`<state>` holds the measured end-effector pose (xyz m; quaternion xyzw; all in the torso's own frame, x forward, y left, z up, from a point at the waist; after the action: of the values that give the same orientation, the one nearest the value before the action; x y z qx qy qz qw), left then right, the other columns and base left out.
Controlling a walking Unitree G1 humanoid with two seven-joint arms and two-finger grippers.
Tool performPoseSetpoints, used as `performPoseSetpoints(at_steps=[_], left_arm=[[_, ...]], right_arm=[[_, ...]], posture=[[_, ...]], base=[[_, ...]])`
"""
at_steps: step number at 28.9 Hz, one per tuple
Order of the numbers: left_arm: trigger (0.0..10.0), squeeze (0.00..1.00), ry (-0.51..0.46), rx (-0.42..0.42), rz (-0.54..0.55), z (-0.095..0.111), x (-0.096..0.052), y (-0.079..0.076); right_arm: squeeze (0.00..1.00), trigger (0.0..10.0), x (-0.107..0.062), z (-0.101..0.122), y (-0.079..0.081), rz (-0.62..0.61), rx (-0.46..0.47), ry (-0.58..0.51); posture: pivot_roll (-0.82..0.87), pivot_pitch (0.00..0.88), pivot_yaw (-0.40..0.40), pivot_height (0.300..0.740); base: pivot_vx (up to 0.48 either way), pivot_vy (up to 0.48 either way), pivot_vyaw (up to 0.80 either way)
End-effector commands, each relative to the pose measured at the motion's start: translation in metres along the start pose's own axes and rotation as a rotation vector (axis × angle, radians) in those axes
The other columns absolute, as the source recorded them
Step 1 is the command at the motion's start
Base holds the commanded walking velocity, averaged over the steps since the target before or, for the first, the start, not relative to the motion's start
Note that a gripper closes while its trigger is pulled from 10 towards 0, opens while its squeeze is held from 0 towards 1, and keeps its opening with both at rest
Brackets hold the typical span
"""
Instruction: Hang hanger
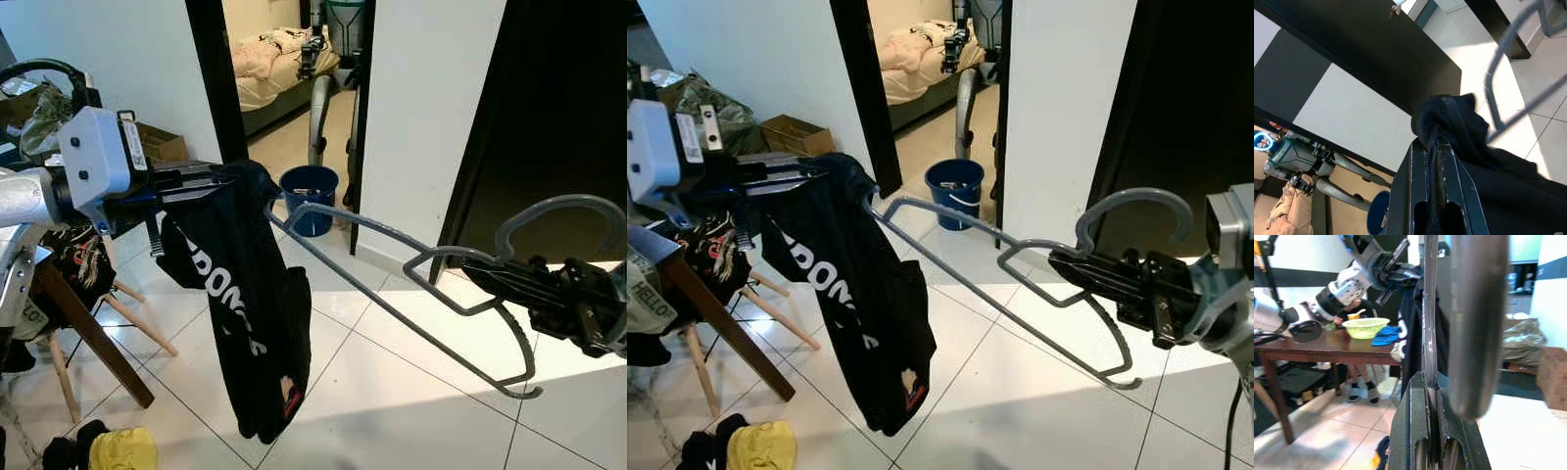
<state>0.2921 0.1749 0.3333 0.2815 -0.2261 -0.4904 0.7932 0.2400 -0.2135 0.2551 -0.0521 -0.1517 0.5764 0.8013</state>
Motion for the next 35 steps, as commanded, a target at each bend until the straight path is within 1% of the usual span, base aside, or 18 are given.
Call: performPoseSetpoints(at_steps=[1,4,5,8,18,19,24,25,27,28,29,30,32,33,35], left_arm=[[10.0,0.0,-0.031,0.017,-0.012,0.008,0.004,0.001],[10.0,0.0,-0.032,0.015,-0.009,0.007,0.005,0.001],[10.0,0.0,-0.032,0.015,-0.009,0.007,0.005,0.001],[10.0,0.0,-0.032,0.012,-0.007,0.006,0.006,0.0],[10.0,0.0,-0.039,0.01,-0.012,0.008,0.007,0.0],[10.0,0.0,-0.041,0.009,-0.015,0.009,0.007,0.0],[10.0,0.0,-0.04,0.009,-0.016,0.009,0.007,0.0],[10.0,0.0,-0.04,0.009,-0.016,0.009,0.006,0.0],[10.0,0.0,-0.037,0.01,-0.019,0.009,0.006,0.0],[10.0,0.0,-0.037,0.01,-0.019,0.009,0.006,0.0],[10.0,0.0,-0.037,0.01,-0.02,0.009,0.006,0.0],[10.0,0.0,-0.037,0.01,-0.02,0.009,0.006,0.0],[10.0,0.0,-0.036,0.012,-0.023,0.009,0.006,0.0],[10.0,0.0,-0.036,0.012,-0.023,0.009,0.006,0.0],[10.0,0.0,-0.035,0.013,-0.024,0.009,0.006,0.0]], right_arm=[[0.0,10.0,0.005,0.002,0.003,0.025,-0.019,-0.004],[0.0,10.0,0.014,-0.003,0.011,0.07,0.009,-0.013],[0.0,10.0,0.014,-0.003,0.011,0.07,0.009,-0.013],[0.0,10.0,0.022,-0.005,0.016,0.1,0.019,-0.025],[0.0,10.0,0.025,-0.004,0.015,0.1,0.008,-0.029],[0.0,10.0,0.024,-0.003,0.013,0.085,-0.003,-0.022],[0.0,10.0,0.022,-0.002,0.012,0.079,-0.006,-0.019],[0.0,10.0,0.021,-0.002,0.012,0.074,-0.008,-0.017],[0.0,10.0,0.01,0.002,0.01,0.053,-0.017,-0.002],[0.0,10.0,0.01,0.002,0.01,0.053,-0.017,-0.002],[0.0,10.0,0.004,0.005,0.009,0.044,-0.02,0.007],[0.0,10.0,0.004,0.005,0.009,0.044,-0.02,0.007],[0.0,10.0,-0.005,0.008,0.007,0.034,-0.024,0.035],[0.0,10.0,-0.005,0.008,0.007,0.034,-0.024,0.035],[0.0,10.0,-0.011,0.008,0.005,0.025,-0.03,0.064]], posture=[[-0.03,0.0,0.091,0.74],[-0.04,0.0,0.091,0.74],[-0.04,0.0,0.091,0.74],[-0.04,0.0,0.094,0.74],[-0.03,0.0,0.095,0.74],[-0.03,0.0,0.096,0.74],[-0.03,0.0,0.096,0.74],[-0.03,0.0,0.096,0.74],[-0.03,0.0,0.098,0.74],[-0.03,0.0,0.098,0.74],[-0.04,0.0,0.1,0.74],[-0.04,0.0,0.1,0.74],[-0.04,0.0,0.1,0.74],[-0.04,0.0,0.1,0.74],[-0.04,0.0,0.099,0.74]], base=[[0.0,0.0,0.0],[0.0,0.0,0.0],[0.0,0.0,0.0],[0.0,0.0,0.0],[0.0,0.0,0.0],[0.0,0.0,0.0],[0.0,0.0,0.0],[0.0,0.0,0.0],[0.0,0.0,0.0],[0.0,0.0,0.0],[0.0,0.0,0.0],[0.0,0.0,0.0],[0.0,0.0,0.0],[0.0,0.0,0.0],[0.0,0.0,0.0]])
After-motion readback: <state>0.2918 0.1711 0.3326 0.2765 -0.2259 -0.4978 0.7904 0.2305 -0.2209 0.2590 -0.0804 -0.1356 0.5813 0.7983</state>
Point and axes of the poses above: a point about 5 cm out from each wrist's last joint towards the gripper, its own x axis pointing out of the wrist towards the gripper, its own z axis along the axis of the wrist's last joint, y = z × x, the point moved 3 cm from there along x, pointing out of the wrist towards the gripper, and after that the axes turned 11 degrees about -x, right-handed, at the moved point
